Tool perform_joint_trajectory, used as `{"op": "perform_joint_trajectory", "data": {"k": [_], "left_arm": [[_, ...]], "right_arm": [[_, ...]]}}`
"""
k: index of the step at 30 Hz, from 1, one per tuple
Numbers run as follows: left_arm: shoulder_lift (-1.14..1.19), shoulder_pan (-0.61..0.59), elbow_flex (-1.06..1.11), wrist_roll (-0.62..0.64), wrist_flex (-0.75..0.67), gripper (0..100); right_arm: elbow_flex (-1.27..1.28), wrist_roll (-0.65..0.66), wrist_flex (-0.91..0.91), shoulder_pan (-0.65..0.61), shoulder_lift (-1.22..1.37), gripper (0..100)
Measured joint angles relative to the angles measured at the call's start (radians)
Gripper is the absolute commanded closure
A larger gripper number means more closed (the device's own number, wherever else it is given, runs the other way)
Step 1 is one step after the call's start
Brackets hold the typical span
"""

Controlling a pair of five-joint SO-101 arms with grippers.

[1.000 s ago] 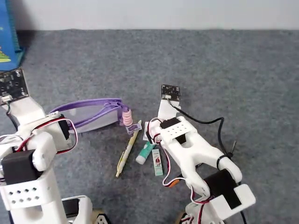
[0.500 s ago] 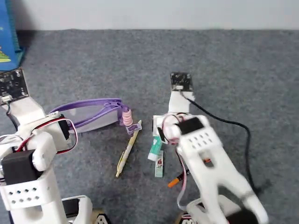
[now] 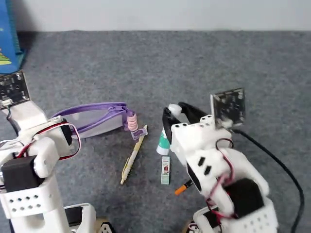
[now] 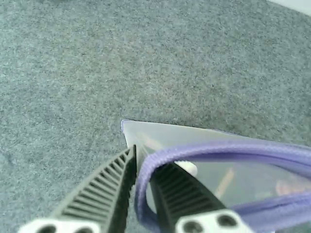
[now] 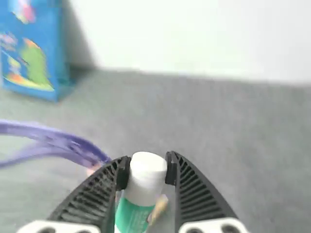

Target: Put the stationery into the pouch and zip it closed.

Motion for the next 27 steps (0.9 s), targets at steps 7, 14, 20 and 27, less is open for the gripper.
{"op": "perform_joint_trajectory", "data": {"k": [7, 14, 20, 27], "left_arm": [[0.000, 0.000, 0.000, 0.000, 0.000, 99], [0.000, 0.000, 0.000, 0.000, 0.000, 99], [-0.002, 0.000, 0.011, 0.000, 0.000, 99], [-0.006, -0.002, 0.020, 0.000, -0.008, 99]], "right_arm": [[-0.118, 0.008, -0.155, -0.166, -0.020, 99.1], [-0.112, 0.081, -0.440, -0.310, 0.035, 99.1], [-0.091, 0.084, -0.598, -0.396, 0.167, 99.1], [0.002, 0.084, -0.776, -0.427, 0.298, 99.1]]}}
